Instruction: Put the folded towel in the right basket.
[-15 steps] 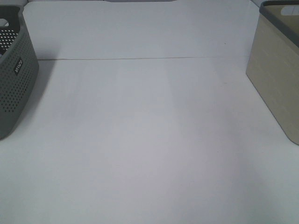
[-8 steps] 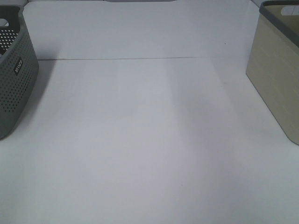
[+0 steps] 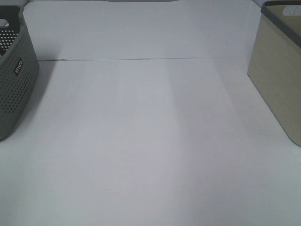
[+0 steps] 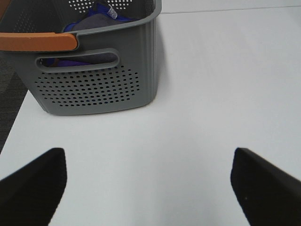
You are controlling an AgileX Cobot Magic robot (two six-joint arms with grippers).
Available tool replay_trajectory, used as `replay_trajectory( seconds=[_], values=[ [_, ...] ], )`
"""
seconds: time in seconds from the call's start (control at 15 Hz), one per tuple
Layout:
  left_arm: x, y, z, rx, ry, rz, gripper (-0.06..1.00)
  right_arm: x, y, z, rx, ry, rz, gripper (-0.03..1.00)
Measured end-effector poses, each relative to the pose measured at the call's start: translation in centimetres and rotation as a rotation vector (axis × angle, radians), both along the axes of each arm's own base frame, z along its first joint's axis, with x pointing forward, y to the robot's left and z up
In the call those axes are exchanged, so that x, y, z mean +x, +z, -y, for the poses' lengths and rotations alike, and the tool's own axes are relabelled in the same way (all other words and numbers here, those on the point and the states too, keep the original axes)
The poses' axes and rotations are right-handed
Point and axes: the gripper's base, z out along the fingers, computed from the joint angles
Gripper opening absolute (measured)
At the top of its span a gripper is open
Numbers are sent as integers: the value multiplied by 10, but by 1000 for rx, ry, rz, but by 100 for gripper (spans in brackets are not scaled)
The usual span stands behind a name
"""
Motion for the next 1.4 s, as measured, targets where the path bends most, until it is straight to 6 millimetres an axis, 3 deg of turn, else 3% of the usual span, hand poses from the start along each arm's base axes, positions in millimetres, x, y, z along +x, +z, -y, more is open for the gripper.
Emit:
replay_trajectory(
  seconds=[0.07,0.13,0.2,0.33,0.67,1.0,1.4],
  values=[
    [0,0,0,0,0,0,88,-20,-8,0,-18,-6,-13,88],
    [0,0,0,0,0,0,88,-61,-26,0,-47,-27,-30,88],
    [0,0,0,0,0,0,88,-70,-29,0,-54,-29,-26,88],
    [0,0,0,0,0,0,88,-110,-43,-2,-66,-35,9,88],
    [0,0,0,0,0,0,88,-185,-86,-8,-75,-39,126,88],
    [0,0,0,0,0,0,88,-222,-120,-11,-84,-45,275,88],
    [0,0,0,0,0,0,88,-240,-120,-12,-76,-69,437,88]
  ],
)
